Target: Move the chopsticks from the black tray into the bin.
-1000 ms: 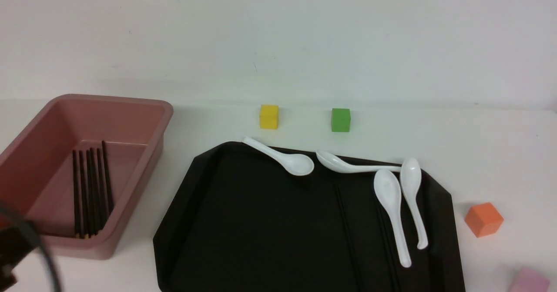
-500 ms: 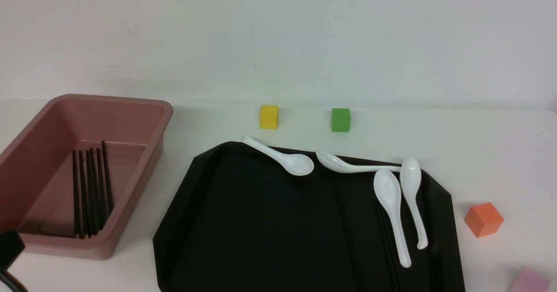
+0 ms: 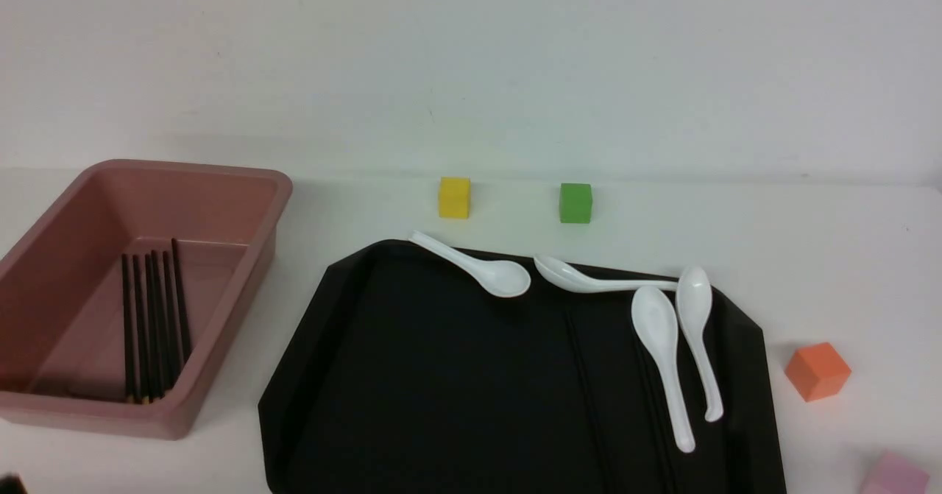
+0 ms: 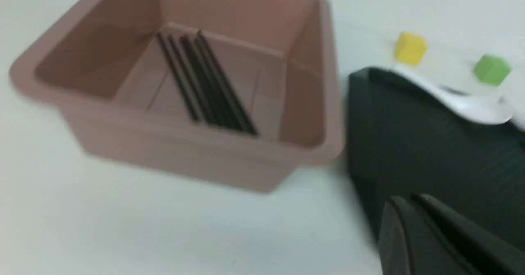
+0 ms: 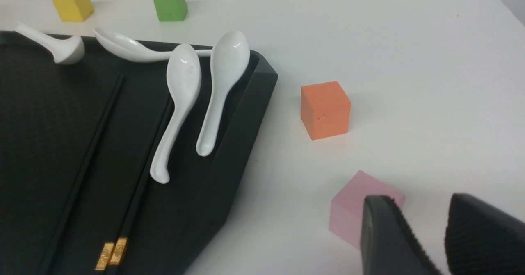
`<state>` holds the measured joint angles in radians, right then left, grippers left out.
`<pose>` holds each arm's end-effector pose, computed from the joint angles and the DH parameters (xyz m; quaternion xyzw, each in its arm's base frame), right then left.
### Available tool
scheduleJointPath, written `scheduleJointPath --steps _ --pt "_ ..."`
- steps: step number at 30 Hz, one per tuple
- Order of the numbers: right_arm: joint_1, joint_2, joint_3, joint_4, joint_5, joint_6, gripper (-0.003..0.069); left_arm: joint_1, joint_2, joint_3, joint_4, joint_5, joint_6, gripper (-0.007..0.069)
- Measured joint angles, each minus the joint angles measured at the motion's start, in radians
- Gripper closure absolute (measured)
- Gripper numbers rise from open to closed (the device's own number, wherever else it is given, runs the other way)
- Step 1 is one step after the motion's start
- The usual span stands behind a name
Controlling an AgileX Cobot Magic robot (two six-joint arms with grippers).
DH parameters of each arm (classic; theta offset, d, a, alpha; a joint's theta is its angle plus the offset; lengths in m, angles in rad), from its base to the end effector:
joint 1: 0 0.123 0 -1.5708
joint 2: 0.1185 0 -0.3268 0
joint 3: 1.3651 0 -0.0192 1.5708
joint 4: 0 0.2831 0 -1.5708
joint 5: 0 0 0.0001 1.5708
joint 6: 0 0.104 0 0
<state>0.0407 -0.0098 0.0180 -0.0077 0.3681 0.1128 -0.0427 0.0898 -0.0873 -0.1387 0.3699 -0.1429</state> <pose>0.0555 0.0020 0.1702 0.0268 0.8011 0.0426 0.5964 0.0602 -0.0078 0.2047 -0.0766 0.7957 -0.1139 0.5900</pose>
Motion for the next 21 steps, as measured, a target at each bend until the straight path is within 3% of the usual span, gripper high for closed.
scheduleJointPath --steps 7,21 --pt "0.0 0.0 0.0 0.0 0.0 0.0 0.0419 -0.072 -0.1 0.11 0.058 -0.013 -0.08 0.0635" --pt "0.0 0.0 0.0 0.0 0.0 0.0 0.0419 -0.074 -0.102 0.117 0.058 0.014 -0.084 0.0634"
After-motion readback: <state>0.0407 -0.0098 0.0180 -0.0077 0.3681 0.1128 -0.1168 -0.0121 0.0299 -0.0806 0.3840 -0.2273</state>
